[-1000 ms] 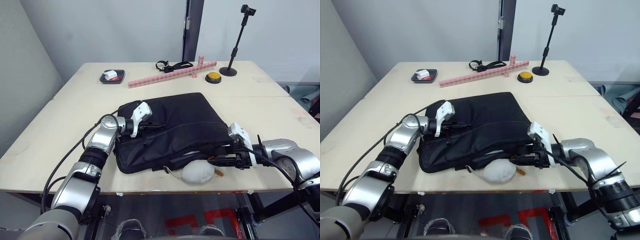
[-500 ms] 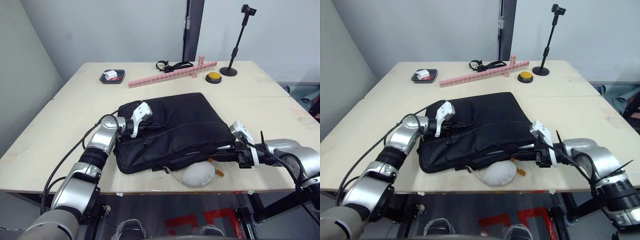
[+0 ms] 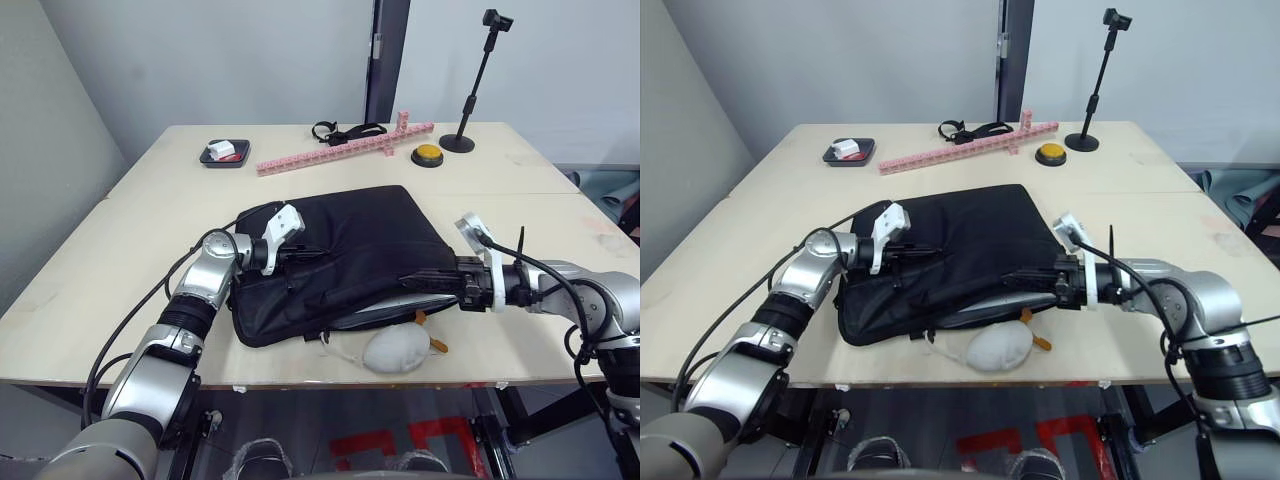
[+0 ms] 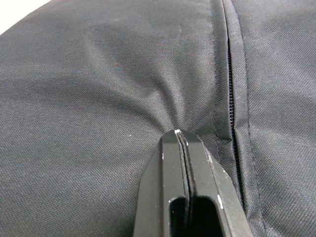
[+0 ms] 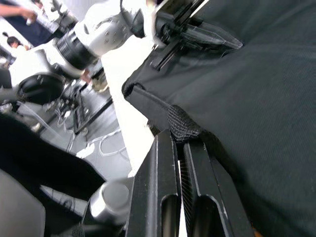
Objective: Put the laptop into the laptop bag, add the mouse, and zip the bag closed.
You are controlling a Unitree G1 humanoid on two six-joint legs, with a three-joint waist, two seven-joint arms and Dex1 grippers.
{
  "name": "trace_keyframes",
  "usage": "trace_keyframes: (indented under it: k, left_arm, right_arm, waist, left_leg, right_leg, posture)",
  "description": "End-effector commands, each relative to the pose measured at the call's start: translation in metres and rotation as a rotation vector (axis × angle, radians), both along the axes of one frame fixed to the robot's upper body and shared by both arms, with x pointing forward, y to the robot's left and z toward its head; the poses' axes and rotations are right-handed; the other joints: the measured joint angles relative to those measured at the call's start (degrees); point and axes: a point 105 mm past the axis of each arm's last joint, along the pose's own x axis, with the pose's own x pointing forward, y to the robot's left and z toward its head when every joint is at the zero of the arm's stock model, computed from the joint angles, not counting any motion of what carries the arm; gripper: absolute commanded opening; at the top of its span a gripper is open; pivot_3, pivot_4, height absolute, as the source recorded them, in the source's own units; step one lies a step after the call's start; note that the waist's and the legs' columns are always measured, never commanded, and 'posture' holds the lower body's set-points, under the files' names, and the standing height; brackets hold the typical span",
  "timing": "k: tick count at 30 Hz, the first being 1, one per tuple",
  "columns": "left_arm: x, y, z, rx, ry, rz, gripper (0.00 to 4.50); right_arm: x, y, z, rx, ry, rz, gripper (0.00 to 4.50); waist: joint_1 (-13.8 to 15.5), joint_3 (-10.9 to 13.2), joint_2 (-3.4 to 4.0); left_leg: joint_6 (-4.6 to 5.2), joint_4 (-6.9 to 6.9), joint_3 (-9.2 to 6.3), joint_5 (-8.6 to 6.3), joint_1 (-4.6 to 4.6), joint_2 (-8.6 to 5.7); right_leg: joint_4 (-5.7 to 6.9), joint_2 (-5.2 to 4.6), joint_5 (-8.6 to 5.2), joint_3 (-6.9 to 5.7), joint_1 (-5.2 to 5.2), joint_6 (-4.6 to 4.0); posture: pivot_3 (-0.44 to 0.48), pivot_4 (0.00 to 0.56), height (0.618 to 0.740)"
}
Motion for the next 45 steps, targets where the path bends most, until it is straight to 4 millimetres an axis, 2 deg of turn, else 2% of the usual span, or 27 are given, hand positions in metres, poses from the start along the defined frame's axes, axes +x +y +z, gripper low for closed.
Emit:
trace_keyframes:
  k: [1, 9, 13, 17, 19, 30, 35, 41, 45]
  left_arm:
    - [-0.012, 0.01, -0.049, 0.118, 0.152, 0.03, 0.0]
    - [-0.013, 0.011, -0.05, 0.12, 0.155, 0.032, 0.0]
    - [-0.013, 0.011, -0.05, 0.121, 0.156, 0.031, 0.0]
    - [-0.013, 0.011, -0.05, 0.119, 0.155, 0.03, 0.0]
    - [-0.013, 0.011, -0.05, 0.12, 0.155, 0.029, 0.0]
    - [-0.014, 0.011, -0.051, 0.12, 0.157, 0.03, 0.0]
    - [-0.014, 0.011, -0.051, 0.121, 0.158, 0.03, 0.0]
    - [-0.014, 0.01, -0.051, 0.118, 0.158, 0.027, 0.0]
    - [-0.014, 0.01, -0.052, 0.119, 0.158, 0.028, 0.0]
  right_arm:
    - [0.009, 0.003, 0.015, 0.019, -0.08, -0.04, 0.06]
    - [0.014, 0.006, 0.01, 0.011, -0.083, -0.074, 0.06]
    - [0.011, 0.004, 0.011, 0.012, -0.078, -0.057, 1.21]
    - [0.005, 0.002, 0.014, 0.012, -0.073, -0.028, 2.65]
    - [0.002, 0.001, 0.016, 0.022, -0.064, -0.008, 2.97]
    - [0.01, 0.003, 0.012, -0.032, -0.131, -0.026, 2.97]
    - [0.014, 0.01, 0.012, -0.025, -0.155, -0.033, 2.97]
    - [0.021, 0.017, 0.002, -0.057, -0.18, -0.054, 2.97]
    - [0.022, 0.026, 0.005, -0.045, -0.196, -0.032, 2.97]
  waist:
    - [0.0, 0.0, 0.01]
    - [-0.1, 0.0, 0.03]
    - [-0.1, 0.0, 0.04]
    - [-0.1, 0.0, 0.04]
    - [-0.1, 0.0, 0.05]
    - [-0.1, 0.0, 0.05]
    - [-0.1, 0.0, 0.06]
    - [-0.1, -0.1, 0.07]
    - [-0.1, -0.1, 0.09]
  left_leg:
    - [0.0, 0.0, 0.0, 0.0, 0.0, 0.0]
    - [-0.03, 0.0, 0.0, 0.0, 0.01, 0.0]
    - [-0.04, 0.0, 0.0, 0.0, 0.01, 0.0]
    - [-0.04, -0.01, 0.0, 0.0, 0.01, 0.0]
    - [-0.03, -0.01, 0.0, 0.0, 0.01, 0.0]
    - [-0.03, -0.01, 0.0, 0.0, 0.01, 0.0]
    - [-0.03, -0.01, 0.0, 0.0, 0.01, 0.0]
    - [-0.04, -0.01, -0.01, 0.0, 0.01, 0.0]
    - [-0.04, -0.02, 0.0, 0.0, 0.01, 0.0]
  right_leg:
    - [0.0, 0.0, 0.0, 0.0, 0.0, 0.0]
    - [0.0, 0.0, 0.05, 0.01, 0.0, 0.08]
    - [-0.01, 0.0, 0.05, 0.0, 0.0, 0.1]
    - [-0.02, 0.0, 0.05, 0.01, 0.0, 0.1]
    - [-0.03, 0.0, 0.05, 0.0, 0.0, 0.1]
    - [-0.03, 0.0, 0.05, 0.0, 0.0, 0.1]
    - [-0.03, 0.0, 0.05, 0.0, 0.0, 0.1]
    - [-0.03, 0.0, 0.05, 0.0, 0.0, 0.1]
    - [-0.03, 0.0, 0.05, 0.0, 0.0, 0.1]
  posture:
    - [0.0, 0.15, 0.74]
    - [0.0, 0.15, 0.74]
    - [0.0, 0.15, 0.74]
    - [0.0, 0.15, 0.74]
    - [0.0, 0.15, 0.74]
    - [0.0, 0.15, 0.74]
    - [0.0, 0.15, 0.74]
    - [0.0, 0.15, 0.74]
    - [0.0, 0.15, 0.74]
